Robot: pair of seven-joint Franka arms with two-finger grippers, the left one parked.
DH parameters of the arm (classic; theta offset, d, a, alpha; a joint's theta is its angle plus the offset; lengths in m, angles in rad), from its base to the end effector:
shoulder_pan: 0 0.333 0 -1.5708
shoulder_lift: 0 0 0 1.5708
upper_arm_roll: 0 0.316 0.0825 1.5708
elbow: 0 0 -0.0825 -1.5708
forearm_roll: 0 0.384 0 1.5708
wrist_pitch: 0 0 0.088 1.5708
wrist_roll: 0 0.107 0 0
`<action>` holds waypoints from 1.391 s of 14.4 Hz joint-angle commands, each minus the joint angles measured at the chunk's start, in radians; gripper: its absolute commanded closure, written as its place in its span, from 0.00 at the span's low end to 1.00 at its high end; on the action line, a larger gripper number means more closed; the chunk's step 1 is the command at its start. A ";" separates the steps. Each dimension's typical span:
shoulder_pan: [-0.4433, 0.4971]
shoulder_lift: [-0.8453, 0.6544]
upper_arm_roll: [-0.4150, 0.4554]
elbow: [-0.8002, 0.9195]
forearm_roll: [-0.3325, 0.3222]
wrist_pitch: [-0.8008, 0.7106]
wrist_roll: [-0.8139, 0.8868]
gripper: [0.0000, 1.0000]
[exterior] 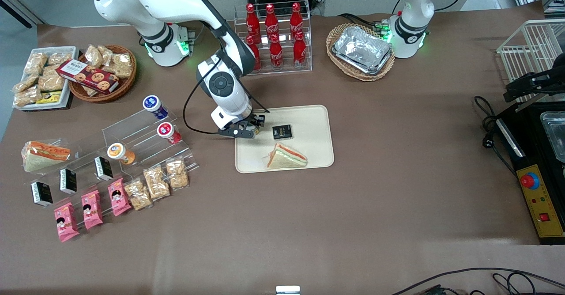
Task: Place green gum on tray
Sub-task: 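Lower the green gum jar onto the tray beside the black box, release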
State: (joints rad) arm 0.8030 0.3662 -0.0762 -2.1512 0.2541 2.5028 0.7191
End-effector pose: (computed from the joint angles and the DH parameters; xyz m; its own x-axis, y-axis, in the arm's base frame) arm 0.4256 0.3761 0.2274 0.9776 -0.1870 -0.0970 -0.1945 -0.9780 -0.0755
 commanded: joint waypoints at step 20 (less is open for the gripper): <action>-0.499 -0.277 -0.108 0.384 -0.018 -0.830 -0.563 0.01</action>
State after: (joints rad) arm 0.3804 0.0769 -0.1956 -1.9091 0.2800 1.8315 0.1847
